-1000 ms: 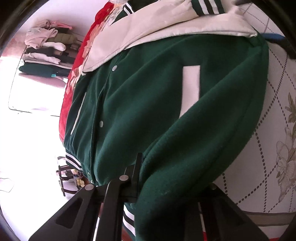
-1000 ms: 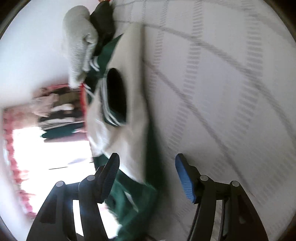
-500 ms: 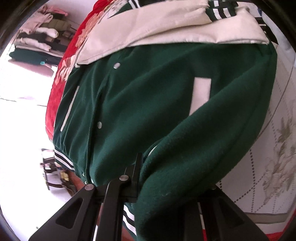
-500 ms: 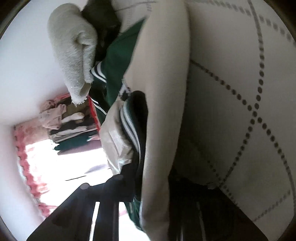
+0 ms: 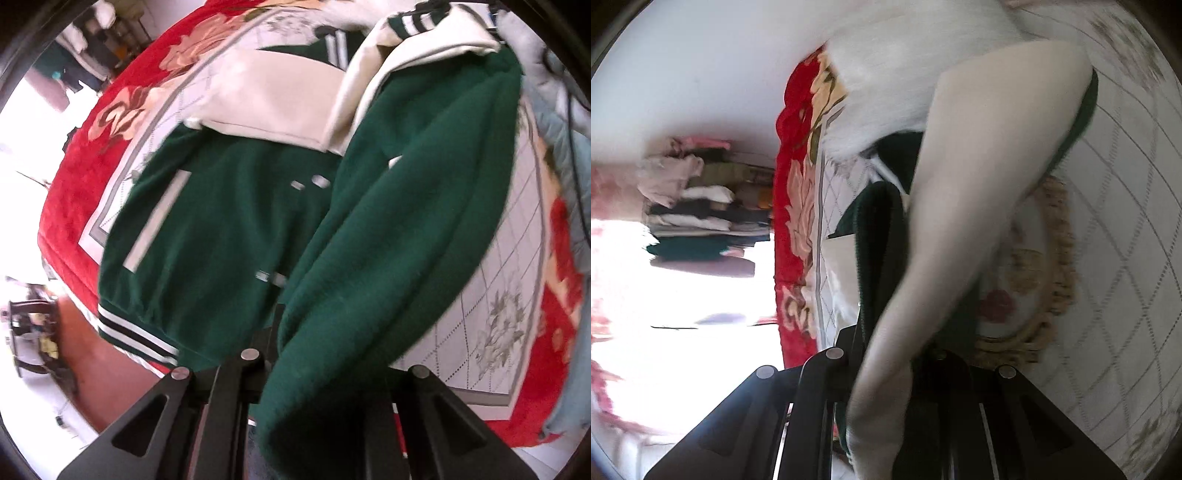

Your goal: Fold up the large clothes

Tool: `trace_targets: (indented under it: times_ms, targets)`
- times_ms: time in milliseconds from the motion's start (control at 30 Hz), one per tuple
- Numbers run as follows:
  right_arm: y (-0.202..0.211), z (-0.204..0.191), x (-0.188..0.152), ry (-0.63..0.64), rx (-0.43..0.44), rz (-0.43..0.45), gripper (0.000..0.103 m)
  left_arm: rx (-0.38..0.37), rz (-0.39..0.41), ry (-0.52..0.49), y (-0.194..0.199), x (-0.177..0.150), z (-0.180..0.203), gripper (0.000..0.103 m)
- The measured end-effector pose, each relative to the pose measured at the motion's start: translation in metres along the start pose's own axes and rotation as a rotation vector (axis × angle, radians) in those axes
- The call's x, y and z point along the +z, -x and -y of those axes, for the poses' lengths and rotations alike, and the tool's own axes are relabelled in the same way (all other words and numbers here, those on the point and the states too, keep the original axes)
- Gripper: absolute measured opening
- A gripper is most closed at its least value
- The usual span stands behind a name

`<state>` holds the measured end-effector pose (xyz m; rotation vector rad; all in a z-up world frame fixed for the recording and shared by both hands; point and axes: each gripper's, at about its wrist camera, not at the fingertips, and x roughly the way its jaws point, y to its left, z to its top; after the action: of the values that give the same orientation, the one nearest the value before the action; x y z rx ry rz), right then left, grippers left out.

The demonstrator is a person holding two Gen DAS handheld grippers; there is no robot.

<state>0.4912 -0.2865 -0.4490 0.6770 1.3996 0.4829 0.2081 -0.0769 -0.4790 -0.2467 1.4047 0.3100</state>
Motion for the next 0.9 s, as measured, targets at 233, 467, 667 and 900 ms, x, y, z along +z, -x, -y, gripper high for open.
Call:
trace_targets:
  times_ms: [233,467,667,900]
  targets:
    - [-0.119,-0.125,-0.008,0.051,-0.218,-0.063,0.015,-0.091,-0.061,0.157,-0.032,0.037,-0.144,0.012]
    - [-0.273,-0.163,-0.007,0.074,-0.448,-0.208,0.036,-0.196,-0.192,0.364,-0.122,0.045,-0.261,0.041]
    - [-0.304,-0.182,-0.014,0.099,-0.422,-0.246,0.067,-0.414,-0.275,0.536,-0.148,0.033,-0.303,0.043]
    - [-0.266,-0.202,-0.06,0.112,-0.155,-0.246,0.067,-0.437,-0.14,0.718,-0.091,0.025,-0.36,0.063]
